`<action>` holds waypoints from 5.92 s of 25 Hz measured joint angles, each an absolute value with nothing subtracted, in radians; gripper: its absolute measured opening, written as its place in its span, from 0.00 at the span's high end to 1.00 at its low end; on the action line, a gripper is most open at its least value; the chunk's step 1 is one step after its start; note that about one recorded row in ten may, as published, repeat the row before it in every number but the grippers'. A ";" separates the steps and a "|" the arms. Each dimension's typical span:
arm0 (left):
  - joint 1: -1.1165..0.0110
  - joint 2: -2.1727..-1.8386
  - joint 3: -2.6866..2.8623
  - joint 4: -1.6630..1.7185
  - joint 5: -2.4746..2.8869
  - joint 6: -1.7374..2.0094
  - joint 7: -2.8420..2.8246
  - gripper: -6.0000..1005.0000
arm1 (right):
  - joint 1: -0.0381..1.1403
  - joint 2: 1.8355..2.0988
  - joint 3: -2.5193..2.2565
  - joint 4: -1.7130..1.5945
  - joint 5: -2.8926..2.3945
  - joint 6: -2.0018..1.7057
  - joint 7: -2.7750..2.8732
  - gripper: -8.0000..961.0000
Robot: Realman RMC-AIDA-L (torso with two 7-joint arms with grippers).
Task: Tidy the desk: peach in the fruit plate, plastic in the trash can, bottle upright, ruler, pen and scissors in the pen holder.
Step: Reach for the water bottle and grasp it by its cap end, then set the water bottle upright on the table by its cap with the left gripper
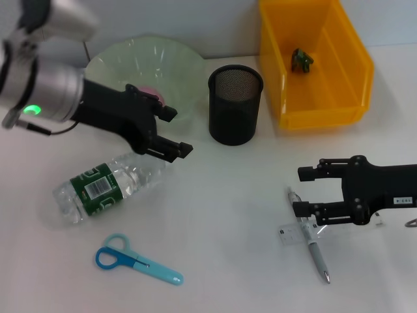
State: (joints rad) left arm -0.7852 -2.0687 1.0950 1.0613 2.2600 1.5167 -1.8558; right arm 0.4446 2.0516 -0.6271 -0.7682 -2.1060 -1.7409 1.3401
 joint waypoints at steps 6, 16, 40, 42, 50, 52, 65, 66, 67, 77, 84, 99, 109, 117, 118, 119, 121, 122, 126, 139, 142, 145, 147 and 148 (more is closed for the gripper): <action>-0.914 -2.074 1.224 1.060 2.447 1.464 -2.050 0.23 | 0.448 2.045 -0.616 -0.766 -2.106 -1.739 1.344 0.23; -1.024 -2.080 1.425 0.931 2.553 1.406 -2.201 0.23 | 0.451 2.042 -0.600 -0.765 -2.105 -1.739 1.335 0.23; -1.040 -2.080 1.478 0.770 2.558 1.209 -2.312 0.23 | 0.464 2.045 -0.600 -0.764 -2.105 -1.749 1.322 0.23; -1.036 -2.080 1.481 0.764 2.558 1.197 -2.312 0.23 | 0.464 2.045 -0.600 -0.764 -2.105 -1.749 1.322 0.23; -1.036 -2.080 1.492 0.716 2.558 1.148 -2.312 0.23 | 0.463 2.047 -0.600 -0.764 -2.105 -1.746 1.322 0.23; -1.036 -2.080 1.502 0.709 2.558 1.132 -2.312 0.23 | 0.464 2.048 -0.600 -0.764 -2.105 -1.744 1.322 0.23; -1.038 -2.080 1.520 0.689 2.558 1.111 -2.313 0.23 | 0.471 2.049 -0.600 -0.754 -2.105 -1.740 1.322 0.23; -1.038 -2.080 1.520 0.689 2.558 1.111 -2.313 0.23 | 0.471 2.049 -0.600 -0.754 -2.105 -1.740 1.322 0.23; -1.035 -2.080 1.525 0.689 2.559 1.110 -2.313 0.23 | 0.472 2.049 -0.600 -0.753 -2.105 -1.740 1.322 0.23; -1.035 -2.080 1.537 0.692 2.558 1.123 -2.319 0.24 | 0.473 2.048 -0.599 -0.753 -2.105 -1.739 1.322 0.23; -1.033 -2.080 1.551 0.699 2.555 1.133 -2.321 0.24 | 0.474 2.046 -0.598 -0.753 -2.105 -1.739 1.324 0.23; -1.030 -2.080 1.561 0.694 2.558 1.115 -2.322 0.25 | 0.474 2.049 -0.598 -0.753 -2.105 -1.739 1.327 0.23; -1.021 -2.080 1.565 0.691 2.564 1.089 -2.319 0.26 | 0.474 2.049 -0.598 -0.753 -2.104 -1.739 1.328 0.23; -1.020 -2.080 1.614 0.690 2.567 1.066 -2.332 0.41 | 0.474 2.049 -0.598 -0.753 -2.095 -1.740 1.329 0.23; -1.020 -2.080 1.614 0.690 2.567 1.066 -2.332 0.44 | 0.474 2.049 -0.598 -0.753 -2.095 -1.739 1.329 0.23; -1.019 -2.080 1.627 0.690 2.568 1.056 -2.338 0.47 | 0.474 2.048 -0.598 -0.753 -2.094 -1.740 1.329 0.23; -1.017 -2.080 1.627 0.697 2.569 1.055 -2.341 0.50 | 0.474 2.048 -0.598 -0.753 -2.093 -1.739 1.329 0.23; -1.017 -2.080 1.627 0.697 2.569 1.055 -2.341 0.52 | 0.473 2.048 -0.598 -0.753 -2.093 -1.739 1.329 0.23; -0.993 -2.080 1.620 0.769 2.569 1.084 -2.348 0.55 | 0.471 2.048 -0.598 -0.753 -2.091 -1.740 1.330 0.23; -0.851 -2.071 1.454 1.113 2.536 1.291 -2.352 0.55 | 0.464 2.043 -0.598 -0.753 -2.083 -1.740 1.330 0.23; -0.839 -2.070 1.397 1.150 2.535 1.327 -2.350 0.55 | 0.465 2.041 -0.598 -0.753 -2.083 -1.741 1.330 0.23; -0.838 -2.069 1.298 1.168 2.532 1.370 -2.348 0.55 | 0.466 2.041 -0.598 -0.754 -2.083 -1.743 1.330 0.23; -0.838 -2.069 1.244 1.172 2.521 1.394 -2.347 0.55 | 0.466 2.041 -0.598 -0.754 -2.083 -1.744 1.330 0.23; -0.838 -2.068 1.208 1.174 2.512 1.407 -2.347 0.55 | 0.467 2.040 -0.598 -0.754 -2.083 -1.744 1.330 0.23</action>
